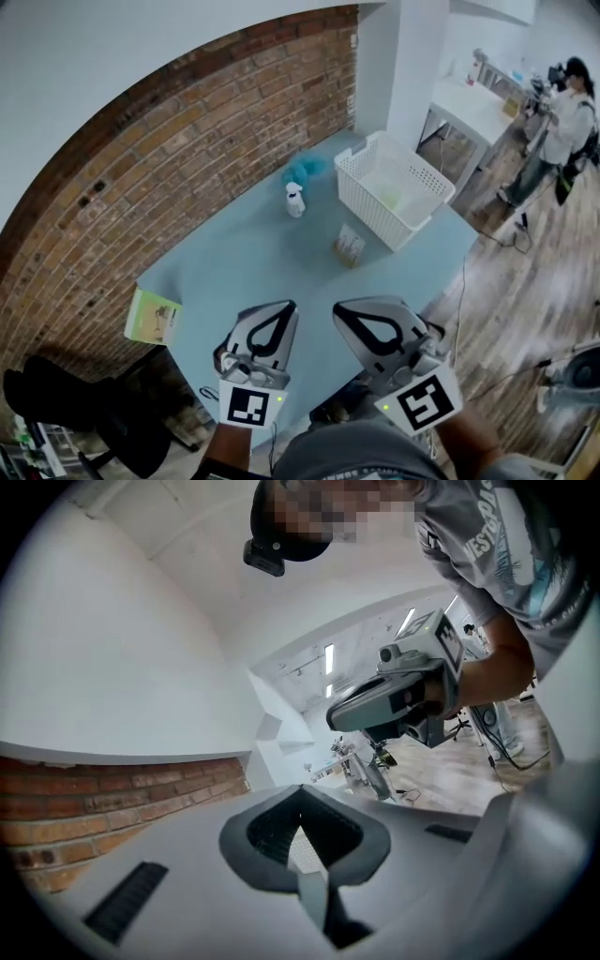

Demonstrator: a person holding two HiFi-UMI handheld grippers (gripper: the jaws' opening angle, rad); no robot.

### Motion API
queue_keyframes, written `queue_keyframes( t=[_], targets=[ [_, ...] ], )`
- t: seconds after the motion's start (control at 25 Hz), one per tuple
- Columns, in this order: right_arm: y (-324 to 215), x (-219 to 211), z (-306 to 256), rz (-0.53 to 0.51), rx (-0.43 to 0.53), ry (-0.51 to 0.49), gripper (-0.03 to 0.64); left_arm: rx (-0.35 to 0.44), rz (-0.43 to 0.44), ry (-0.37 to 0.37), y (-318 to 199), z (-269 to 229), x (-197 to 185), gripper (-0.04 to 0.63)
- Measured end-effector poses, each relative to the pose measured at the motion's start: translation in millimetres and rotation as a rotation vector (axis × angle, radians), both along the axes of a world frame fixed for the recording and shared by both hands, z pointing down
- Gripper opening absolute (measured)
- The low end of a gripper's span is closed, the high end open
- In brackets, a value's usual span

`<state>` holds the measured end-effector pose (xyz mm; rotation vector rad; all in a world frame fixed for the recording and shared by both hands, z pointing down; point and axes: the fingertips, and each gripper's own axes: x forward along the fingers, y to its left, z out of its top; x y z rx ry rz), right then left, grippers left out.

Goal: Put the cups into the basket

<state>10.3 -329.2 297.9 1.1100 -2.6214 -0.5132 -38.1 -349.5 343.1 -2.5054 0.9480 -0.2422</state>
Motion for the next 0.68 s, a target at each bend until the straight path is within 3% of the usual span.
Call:
queue_keyframes(
  t=[0.68],
  targets=[
    [135,-95,19,-0.067,-0.071,0.002,0.013,0.054,-0.056,0.038,102,-27,-97,0.000]
  ],
)
